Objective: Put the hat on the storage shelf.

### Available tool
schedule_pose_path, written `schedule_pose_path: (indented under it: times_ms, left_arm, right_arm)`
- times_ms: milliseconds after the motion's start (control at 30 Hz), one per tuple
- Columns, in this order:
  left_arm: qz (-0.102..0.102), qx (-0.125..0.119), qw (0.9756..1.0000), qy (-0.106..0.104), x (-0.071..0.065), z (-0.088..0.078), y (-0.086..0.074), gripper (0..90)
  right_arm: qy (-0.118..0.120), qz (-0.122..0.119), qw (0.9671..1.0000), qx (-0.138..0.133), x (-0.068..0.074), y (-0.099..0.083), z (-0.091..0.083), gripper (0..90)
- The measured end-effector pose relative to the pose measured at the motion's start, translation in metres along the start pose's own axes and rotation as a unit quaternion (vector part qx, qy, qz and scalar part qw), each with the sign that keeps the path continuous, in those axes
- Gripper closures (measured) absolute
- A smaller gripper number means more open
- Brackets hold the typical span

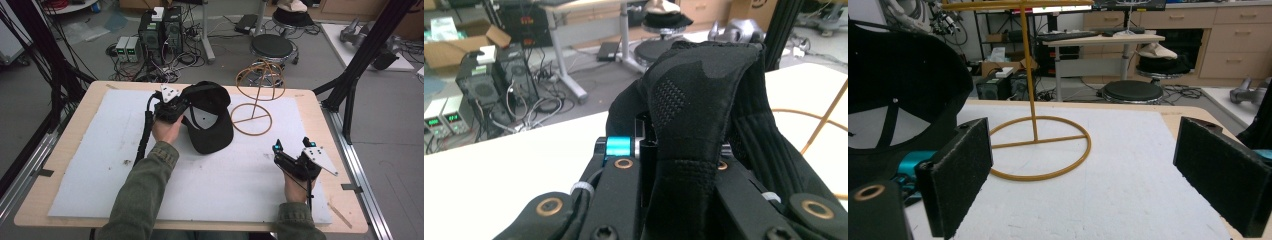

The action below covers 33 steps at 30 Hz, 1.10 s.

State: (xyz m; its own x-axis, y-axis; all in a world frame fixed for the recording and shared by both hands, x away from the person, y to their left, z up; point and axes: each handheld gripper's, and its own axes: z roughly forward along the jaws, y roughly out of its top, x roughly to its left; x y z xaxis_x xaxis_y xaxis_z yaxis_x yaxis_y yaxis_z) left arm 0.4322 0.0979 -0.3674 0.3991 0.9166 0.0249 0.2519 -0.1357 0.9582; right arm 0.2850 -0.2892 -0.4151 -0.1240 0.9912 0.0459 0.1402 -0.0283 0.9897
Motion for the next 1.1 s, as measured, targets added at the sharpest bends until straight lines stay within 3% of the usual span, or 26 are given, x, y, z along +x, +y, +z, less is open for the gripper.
schedule_pose_path:
  times_ms: [33, 167, 400, 667, 900, 1100]
  left_arm:
    - [-0.004, -0.014, 0.9999, -0.005, -0.001, -0.003, 0.003, 86.5]
    - [-0.011, -0.03, 0.9994, -0.016, -0.001, -0.009, 0.007, 86.6]
    - [-0.008, -0.036, 0.9992, -0.016, -0.001, -0.014, 0.01, 86.6]
    - [-0.005, -0.051, 0.9982, -0.031, -0.003, -0.024, 0.016, 86.5]
    - [0.004, -0.079, 0.9951, -0.058, -0.009, -0.046, 0.026, 86.5]
    - [0.0, -0.085, 0.9935, -0.076, -0.01, -0.058, 0.028, 86.4]
  right_arm:
    - [0.0, 0.0, 1.0, 0.0, 0.0, 0.0, 0.0, 7.7]
    - [-0.002, -0.002, 1.0, -0.002, 0.0, 0.0, 0.0, 7.7]
    - [-0.003, 0.0, 1.0, 0.001, 0.0, 0.0, 0.0, 7.7]
    - [-0.003, -0.001, 1.0, 0.002, 0.0, 0.0, 0.0, 7.7]
    - [-0.002, -0.001, 1.0, 0.003, 0.0, 0.0, 0.0, 7.7]
    - [-0.002, 0.0, 1.0, 0.002, 0.001, 0.0, -0.001, 7.7]
